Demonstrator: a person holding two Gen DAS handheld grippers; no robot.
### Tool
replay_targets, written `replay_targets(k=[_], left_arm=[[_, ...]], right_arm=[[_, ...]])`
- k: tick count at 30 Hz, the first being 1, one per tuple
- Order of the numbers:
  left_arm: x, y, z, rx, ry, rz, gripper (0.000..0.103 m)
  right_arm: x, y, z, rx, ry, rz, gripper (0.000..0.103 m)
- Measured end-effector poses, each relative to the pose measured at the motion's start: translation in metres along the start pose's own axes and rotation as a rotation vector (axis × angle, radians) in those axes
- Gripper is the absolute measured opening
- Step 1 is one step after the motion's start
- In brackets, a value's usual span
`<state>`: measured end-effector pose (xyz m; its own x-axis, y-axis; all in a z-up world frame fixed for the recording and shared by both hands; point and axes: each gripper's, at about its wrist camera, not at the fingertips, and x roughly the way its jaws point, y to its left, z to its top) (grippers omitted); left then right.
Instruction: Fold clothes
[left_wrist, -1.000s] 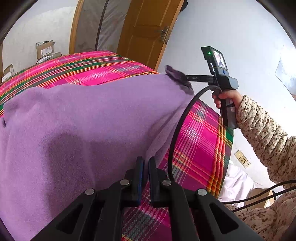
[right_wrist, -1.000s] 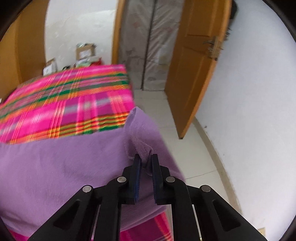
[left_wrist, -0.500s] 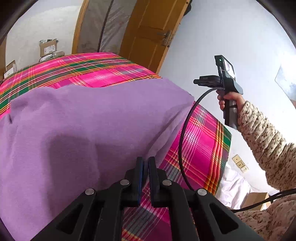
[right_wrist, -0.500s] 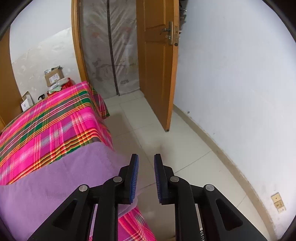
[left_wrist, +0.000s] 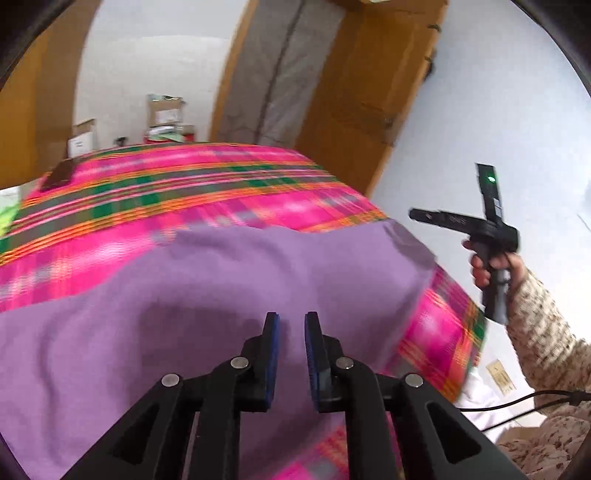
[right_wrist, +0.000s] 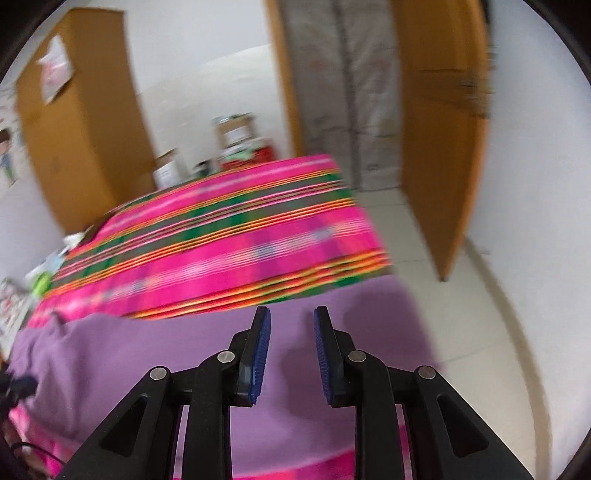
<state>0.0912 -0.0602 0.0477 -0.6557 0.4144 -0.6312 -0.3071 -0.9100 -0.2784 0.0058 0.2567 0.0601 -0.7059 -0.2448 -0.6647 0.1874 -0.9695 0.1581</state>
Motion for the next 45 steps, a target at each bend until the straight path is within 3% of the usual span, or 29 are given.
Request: replay_targets(k=[5,7,9,12,16,23,31,34,37,41,42,45], left_arm=[[-0.013,0.035,0.007,-0.02,-0.018,0.115,0.015],[-0.014,0.052,0.011,-0.039,-0.021,0.156,0.018],[-0.015,0.068,0.014,-0.059,-0.015,0.184,0.024],[-0.014,0.089,0.018,-0.069,0.008,0.216,0.028],[-0.002,0.108,0.024,-0.058,0.082,0.266,0.029],[0.024,0.122,0.037,-0.022,0.134,0.209,0.034],[0.047,0.121,0.041,0.035,0.211,0.17,0.034],[0.052,0.124,0.04,0.027,0.23,0.147,0.034],[0.054,0.123,0.039,0.028,0.229,0.121,0.033],[0.053,0.12,0.037,0.031,0.218,0.088,0.011],[0.051,0.117,0.036,0.04,0.213,0.088,0.005],[0.045,0.112,0.035,0.051,0.198,0.08,0.002]], right_arm=[[0.029,0.061,0.004,-0.123,0.063,0.185,0.026],[0.042,0.087,0.007,-0.183,0.09,0.247,0.03],[0.055,0.11,0.011,-0.228,0.11,0.287,0.043],[0.072,0.131,0.014,-0.252,0.15,0.358,0.043],[0.094,0.148,0.02,-0.275,0.196,0.369,0.043],[0.127,0.161,0.023,-0.25,0.356,0.496,0.052],[0.127,0.167,0.014,-0.246,0.421,0.605,0.052],[0.12,0.171,0.007,-0.274,0.43,0.617,0.045],[0.112,0.172,0.002,-0.312,0.428,0.598,0.03],[0.102,0.166,-0.001,-0.311,0.405,0.584,0.011],[0.098,0.165,-0.002,-0.31,0.394,0.585,0.01],[0.089,0.161,-0.005,-0.309,0.365,0.598,0.01]])
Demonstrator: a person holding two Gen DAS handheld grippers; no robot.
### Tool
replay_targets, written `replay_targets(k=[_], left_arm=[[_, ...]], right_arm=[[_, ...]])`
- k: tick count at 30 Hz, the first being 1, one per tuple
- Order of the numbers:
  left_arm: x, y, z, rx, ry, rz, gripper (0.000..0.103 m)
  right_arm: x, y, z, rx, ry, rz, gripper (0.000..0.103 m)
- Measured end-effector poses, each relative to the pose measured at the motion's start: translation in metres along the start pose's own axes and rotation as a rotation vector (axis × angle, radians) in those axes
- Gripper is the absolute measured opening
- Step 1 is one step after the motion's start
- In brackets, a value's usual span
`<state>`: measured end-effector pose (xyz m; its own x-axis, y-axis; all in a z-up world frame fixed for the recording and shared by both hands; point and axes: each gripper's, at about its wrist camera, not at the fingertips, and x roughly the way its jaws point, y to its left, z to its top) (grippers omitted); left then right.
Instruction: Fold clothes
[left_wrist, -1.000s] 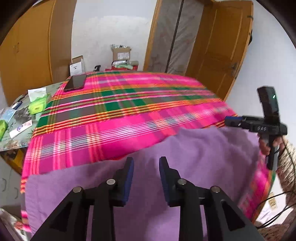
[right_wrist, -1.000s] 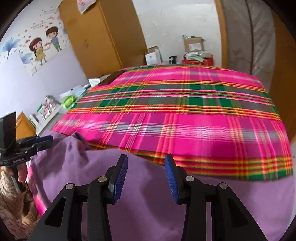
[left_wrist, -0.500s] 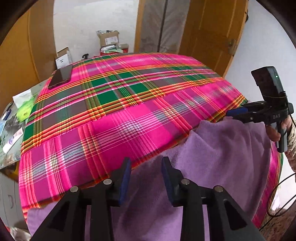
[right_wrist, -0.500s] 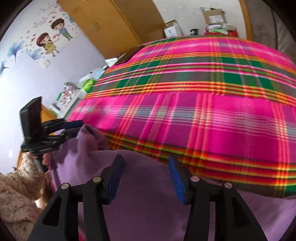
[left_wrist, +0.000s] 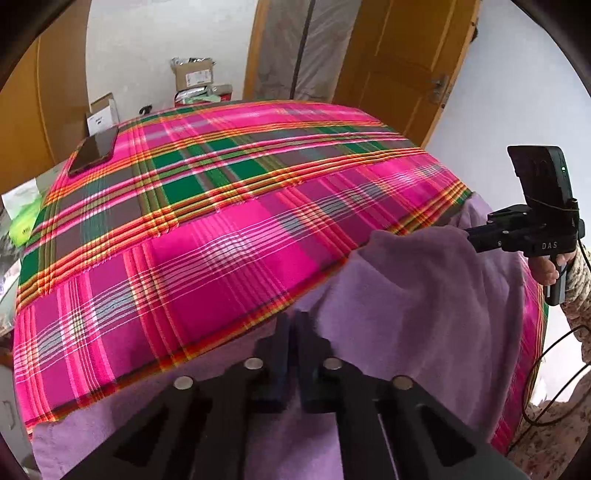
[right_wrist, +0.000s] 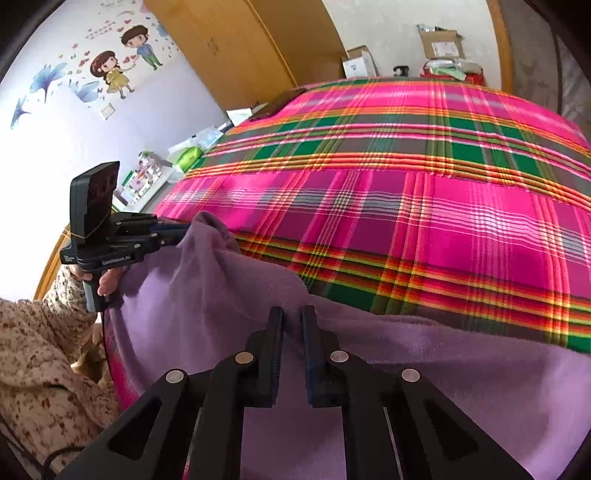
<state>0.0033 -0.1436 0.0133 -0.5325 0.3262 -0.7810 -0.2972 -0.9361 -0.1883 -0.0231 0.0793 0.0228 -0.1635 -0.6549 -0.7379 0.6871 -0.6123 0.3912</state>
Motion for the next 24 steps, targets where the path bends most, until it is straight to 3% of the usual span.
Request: replay_targets(k=[8,15,20,22,24], left_arm=[[-0.013,0.0,-0.01,-0.047,-0.03,-0.018,0.002],[-0.024,-0.002,-0.02,-0.081,-0.053,-0.043,0.002],[-0.03,-0.007,-0.024,-0.084,-0.069,-0.048,0.002],[-0.034,-0.007,-0.024,-0.099,-0.09,-0.059,0.002],[-0.039,-0.007,-0.024,-0.104,-0.104,-0.065,0.002]], right_arm=[[-0.01,0.003,-0.016,-0.01,-0.023,0.011,0.01],[-0.005,0.001,-0.031,-0.013,0.029,-0.009,0.01],[-0.013,0.0,-0.007,-0.008,-0.044,-0.013,0.015],[-0.013,0.001,0.006,0.002,-0.084,0.026,0.026],[-0.005,0.004,0.02,0.006,-0.091,0.066,0.029]])
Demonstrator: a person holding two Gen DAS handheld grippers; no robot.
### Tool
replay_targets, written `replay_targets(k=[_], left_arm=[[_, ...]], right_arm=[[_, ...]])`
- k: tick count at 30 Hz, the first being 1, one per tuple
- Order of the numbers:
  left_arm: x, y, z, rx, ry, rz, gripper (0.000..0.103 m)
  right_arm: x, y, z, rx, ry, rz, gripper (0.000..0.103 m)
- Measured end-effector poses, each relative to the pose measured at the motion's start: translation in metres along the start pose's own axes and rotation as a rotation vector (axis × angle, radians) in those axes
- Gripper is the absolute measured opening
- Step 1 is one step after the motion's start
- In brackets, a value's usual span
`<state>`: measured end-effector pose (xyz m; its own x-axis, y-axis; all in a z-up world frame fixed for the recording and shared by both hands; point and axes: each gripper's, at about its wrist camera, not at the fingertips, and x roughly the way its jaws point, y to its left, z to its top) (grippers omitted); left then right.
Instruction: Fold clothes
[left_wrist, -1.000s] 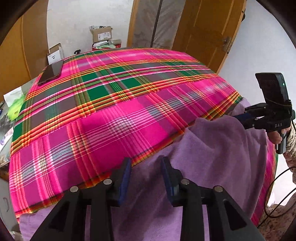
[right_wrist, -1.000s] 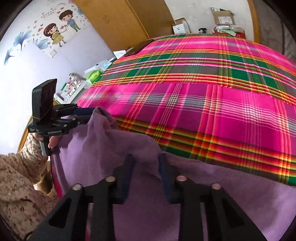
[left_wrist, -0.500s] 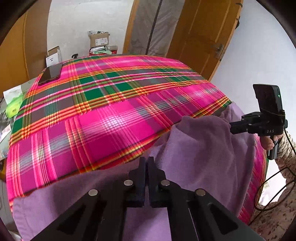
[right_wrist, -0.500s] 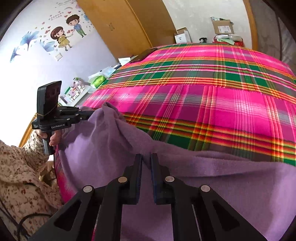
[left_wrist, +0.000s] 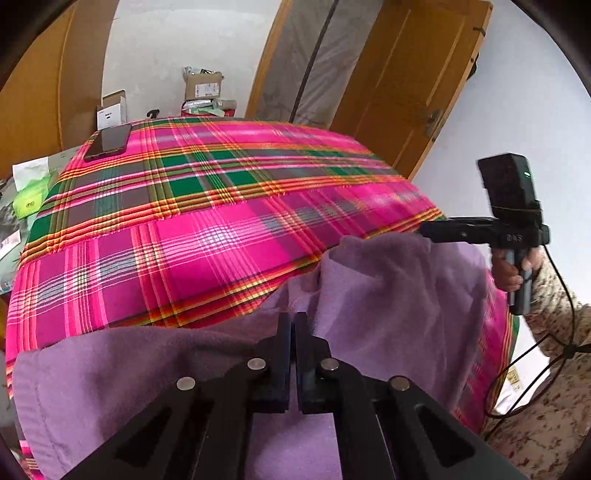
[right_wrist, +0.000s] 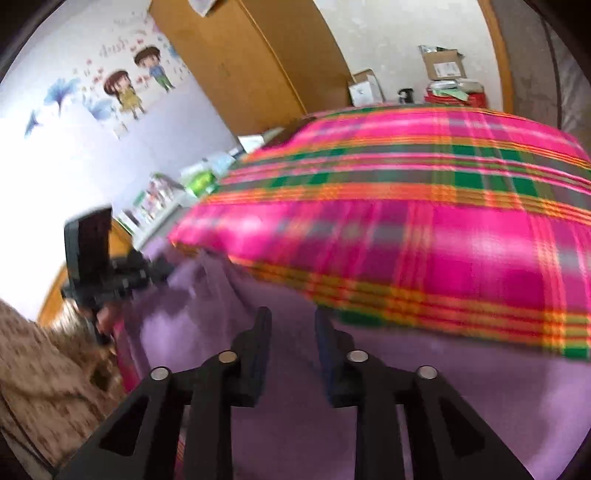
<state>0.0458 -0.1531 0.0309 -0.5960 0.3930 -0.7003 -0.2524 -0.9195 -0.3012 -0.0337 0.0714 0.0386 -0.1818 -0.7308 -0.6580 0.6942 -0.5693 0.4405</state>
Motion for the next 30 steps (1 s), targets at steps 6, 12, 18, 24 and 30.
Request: replay_targets(k=[6,12,18,24,30], left_arm=[[-0.006,0.002,-0.001,-0.017,-0.012,-0.006,0.002],[-0.002,0.009,-0.001,-0.042,0.005,0.003,0.002],[0.002,0.011,0.002,-0.068,0.015,0.016,0.002],[-0.002,0.009,0.013,-0.087,-0.031,0.016,0.005],[-0.003,0.012,0.016,-0.107,-0.038,0.027,0.007]], right_arm=[[0.049,0.008,0.023,-0.028,0.097,0.086,0.041],[0.058,0.024,0.013,-0.083,0.162,0.224,0.042],[0.059,0.04,-0.006,-0.117,0.201,0.21,0.042],[0.062,0.042,-0.01,-0.078,0.196,0.266,0.043],[0.084,0.048,0.005,-0.035,0.247,0.353,0.058]])
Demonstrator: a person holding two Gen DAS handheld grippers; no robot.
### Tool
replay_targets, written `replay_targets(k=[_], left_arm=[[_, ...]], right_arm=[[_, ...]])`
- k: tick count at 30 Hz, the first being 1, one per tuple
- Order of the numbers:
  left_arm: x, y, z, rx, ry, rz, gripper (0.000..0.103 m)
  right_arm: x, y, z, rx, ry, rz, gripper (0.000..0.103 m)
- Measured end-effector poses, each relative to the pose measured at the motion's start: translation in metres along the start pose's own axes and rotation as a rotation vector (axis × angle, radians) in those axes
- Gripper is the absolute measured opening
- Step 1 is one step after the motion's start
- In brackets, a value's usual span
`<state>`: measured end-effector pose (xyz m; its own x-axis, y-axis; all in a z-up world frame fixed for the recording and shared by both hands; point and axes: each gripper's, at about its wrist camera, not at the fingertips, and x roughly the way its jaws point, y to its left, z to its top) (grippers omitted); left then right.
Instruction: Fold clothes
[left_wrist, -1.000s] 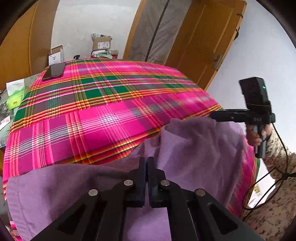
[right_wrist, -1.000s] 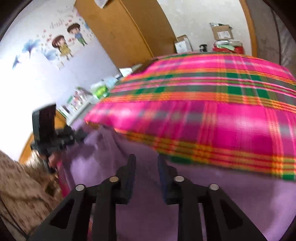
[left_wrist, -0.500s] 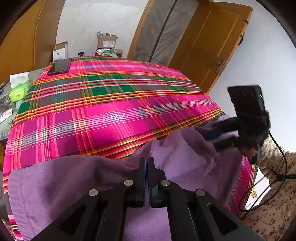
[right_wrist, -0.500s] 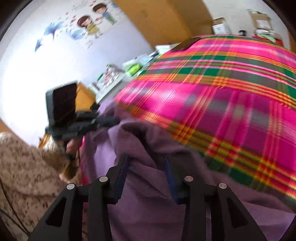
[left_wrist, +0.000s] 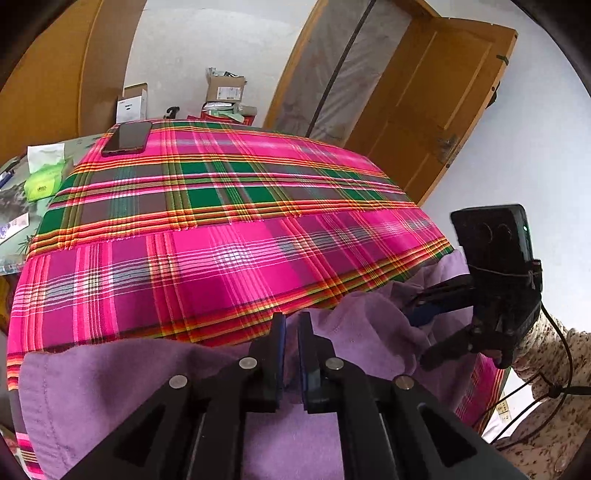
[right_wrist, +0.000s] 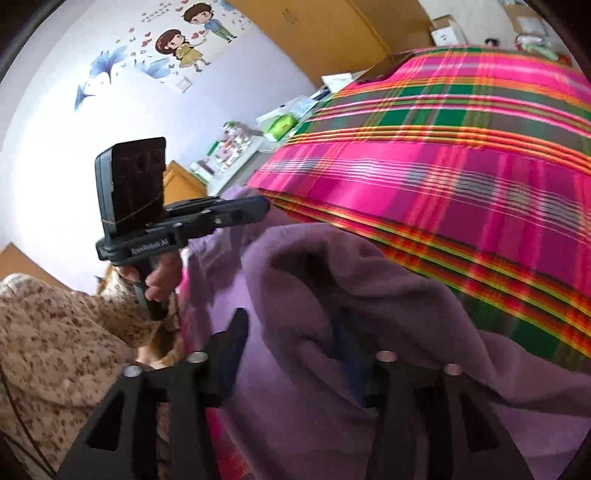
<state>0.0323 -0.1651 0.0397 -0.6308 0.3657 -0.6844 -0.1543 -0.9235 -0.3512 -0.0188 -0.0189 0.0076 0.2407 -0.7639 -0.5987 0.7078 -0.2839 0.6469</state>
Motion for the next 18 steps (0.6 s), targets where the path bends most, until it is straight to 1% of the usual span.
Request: replay_targets(k=[3,5,8,12,16,18], left_arm=[[-0.005,0.007,0.002,-0.006,-0.013,0.029,0.007],[-0.007,0.014,0.003,-0.016,-0.022,0.07,0.007],[-0.011,0.035,0.004,-0.07,-0.038,0.12,0.007],[-0.012,0.062,0.001,-0.153,-0.04,0.15,0.007],[-0.012,0.079,-0.002,-0.205,-0.044,0.173,0.007],[-0.013,0.087,-0.004,-0.234,-0.05,0.174,0.007]], right_arm=[[0.01,0.0,0.012,0.018,0.026,0.048,0.058],[0.02,-0.002,0.02,0.043,0.045,0.079,0.058],[0.03,-0.003,0.029,0.062,0.057,0.096,0.058],[0.024,-0.003,0.035,0.062,0.023,0.096,0.058],[0.009,-0.009,0.043,0.064,-0.037,0.063,0.058],[0.001,-0.014,0.047,0.087,-0.08,0.035,0.057]])
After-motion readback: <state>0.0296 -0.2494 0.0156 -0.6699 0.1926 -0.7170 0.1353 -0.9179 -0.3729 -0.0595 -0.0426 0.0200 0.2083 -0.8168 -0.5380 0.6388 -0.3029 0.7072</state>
